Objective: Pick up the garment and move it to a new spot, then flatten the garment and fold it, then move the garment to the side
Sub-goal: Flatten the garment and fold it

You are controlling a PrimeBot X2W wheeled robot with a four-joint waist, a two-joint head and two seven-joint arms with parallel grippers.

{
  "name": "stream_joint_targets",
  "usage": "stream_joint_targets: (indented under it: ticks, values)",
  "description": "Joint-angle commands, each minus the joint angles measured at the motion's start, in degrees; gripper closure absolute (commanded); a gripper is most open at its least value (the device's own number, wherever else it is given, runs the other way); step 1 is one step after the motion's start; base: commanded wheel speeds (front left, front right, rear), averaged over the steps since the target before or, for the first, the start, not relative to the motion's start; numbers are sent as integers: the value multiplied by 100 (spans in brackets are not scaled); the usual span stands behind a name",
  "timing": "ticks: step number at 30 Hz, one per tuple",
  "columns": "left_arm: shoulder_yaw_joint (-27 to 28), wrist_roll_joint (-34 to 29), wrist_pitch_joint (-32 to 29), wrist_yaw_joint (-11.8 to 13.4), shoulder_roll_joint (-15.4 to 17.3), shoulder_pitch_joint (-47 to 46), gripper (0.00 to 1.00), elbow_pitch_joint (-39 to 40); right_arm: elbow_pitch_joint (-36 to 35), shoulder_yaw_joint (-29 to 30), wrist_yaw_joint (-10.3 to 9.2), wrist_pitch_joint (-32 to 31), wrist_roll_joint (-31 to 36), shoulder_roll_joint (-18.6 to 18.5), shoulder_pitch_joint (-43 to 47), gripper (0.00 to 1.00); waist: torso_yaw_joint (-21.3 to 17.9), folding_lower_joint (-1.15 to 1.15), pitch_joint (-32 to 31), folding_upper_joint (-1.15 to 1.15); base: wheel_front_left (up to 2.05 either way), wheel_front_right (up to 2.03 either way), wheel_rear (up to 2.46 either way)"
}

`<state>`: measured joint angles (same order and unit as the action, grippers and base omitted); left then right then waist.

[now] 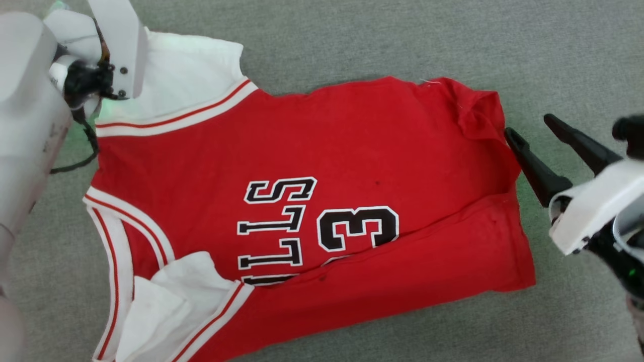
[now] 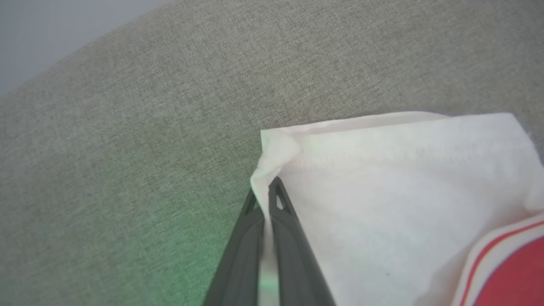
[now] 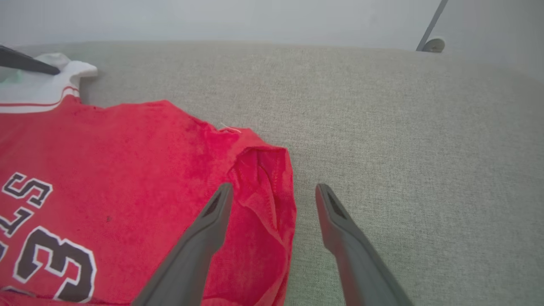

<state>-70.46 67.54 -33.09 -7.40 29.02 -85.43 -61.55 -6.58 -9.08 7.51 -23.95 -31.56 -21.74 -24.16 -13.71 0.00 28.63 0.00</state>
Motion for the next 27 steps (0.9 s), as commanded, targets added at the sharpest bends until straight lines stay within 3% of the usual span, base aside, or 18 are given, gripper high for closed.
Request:
stream_joint_targets:
  ticks: [1,8,15,22,23,24,25,27]
  values:
    - [-50,-32,-41,-4,-5,17,100,-35,-29,-99,-3,-402,-146,-97,-250,0,42,0,15,0,0,0,0]
    - [-75,21,7,-5,-121,-46,100,3,344,-304,-3,-1724,-484,-147,-1205,0,178,0,63,0,0,0,0]
    - [-98,44,126,-6,-266,-151,100,62,1437,-639,-3,-2684,-519,-101,-2327,0,347,0,163,0,0,0,0]
    - [-120,103,227,-6,-334,-194,100,94,2456,-938,-3,-3514,-491,-25,-2842,0,442,0,215,0,0,0,0]
    - [-124,111,248,-6,-337,-196,100,97,2591,-969,-3,-3553,-482,-3,-2870,16,452,0,222,0,0,0,0]
    - [-127,122,271,-6,-343,-204,100,105,2709,-1020,-3,-3566,-495,16,-2903,74,461,0,228,0,0,0,0]
    - [-130,127,273,-6,-341,-211,100,115,2818,-1053,-3,-3554,-532,38,-2941,100,471,0,233,0,0,0,0]
    - [-137,154,313,-6,-330,-211,100,139,3003,-1122,-3,-3509,-555,39,-3009,100,489,0,238,0,0,0,0]
